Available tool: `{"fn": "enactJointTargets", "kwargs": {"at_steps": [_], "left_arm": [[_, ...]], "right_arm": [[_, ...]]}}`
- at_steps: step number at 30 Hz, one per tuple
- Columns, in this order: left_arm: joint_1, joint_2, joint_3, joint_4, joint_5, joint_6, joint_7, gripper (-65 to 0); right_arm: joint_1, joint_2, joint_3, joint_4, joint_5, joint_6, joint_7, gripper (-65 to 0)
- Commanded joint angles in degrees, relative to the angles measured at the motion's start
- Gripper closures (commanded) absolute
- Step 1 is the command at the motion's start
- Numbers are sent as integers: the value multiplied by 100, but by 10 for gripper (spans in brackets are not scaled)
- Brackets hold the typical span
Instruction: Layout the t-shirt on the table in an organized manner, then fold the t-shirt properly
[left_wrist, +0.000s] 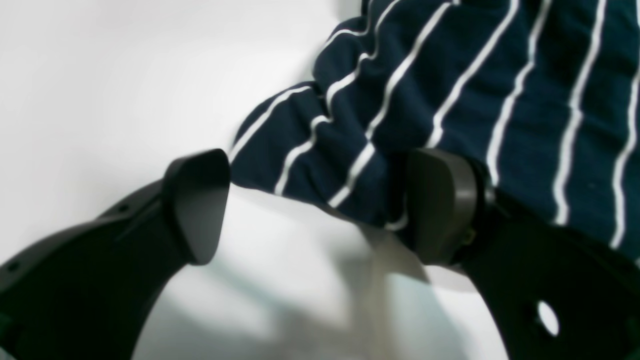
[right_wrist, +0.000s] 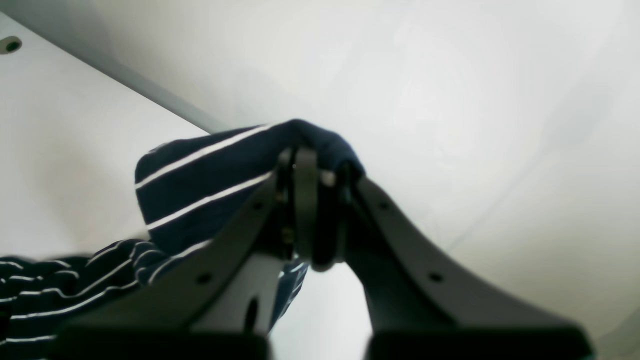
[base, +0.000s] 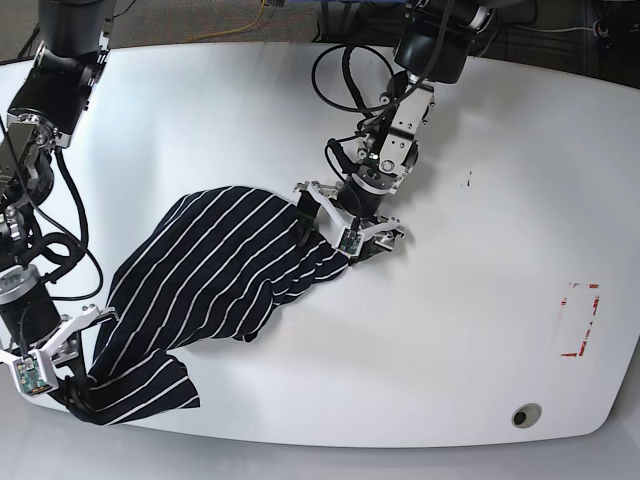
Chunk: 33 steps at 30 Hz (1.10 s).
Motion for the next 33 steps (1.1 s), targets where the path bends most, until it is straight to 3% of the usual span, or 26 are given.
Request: {"fn": "enactJointTargets", "kwargs": {"at_steps": [1,12,14,21,24,33], "left_arm": [[-187,52,11,-38,-24,-10,-145,-523],[-372,52,19,-284,-24,-10,-145,-505],[-380,60,46,-284,-24,-10,-145,-445],[-380,60,186,-284,-24,7,-163,-99],[-380,60,186,-284,-16,7,-163,-10],[-380,34,160,-275,-24,7,-163,-26]], "right_arm": [[150,102,53,76,52,-30,199,0],[-9,102,70,76,52,-30,199,0],[-35,102,70,76,52,-30,199,0],[-70,102,70,76,52,-30,199,0],[-79,93,70,76,43,-30,199,0],[-79,93,70,76,25,-30,199,0]]}}
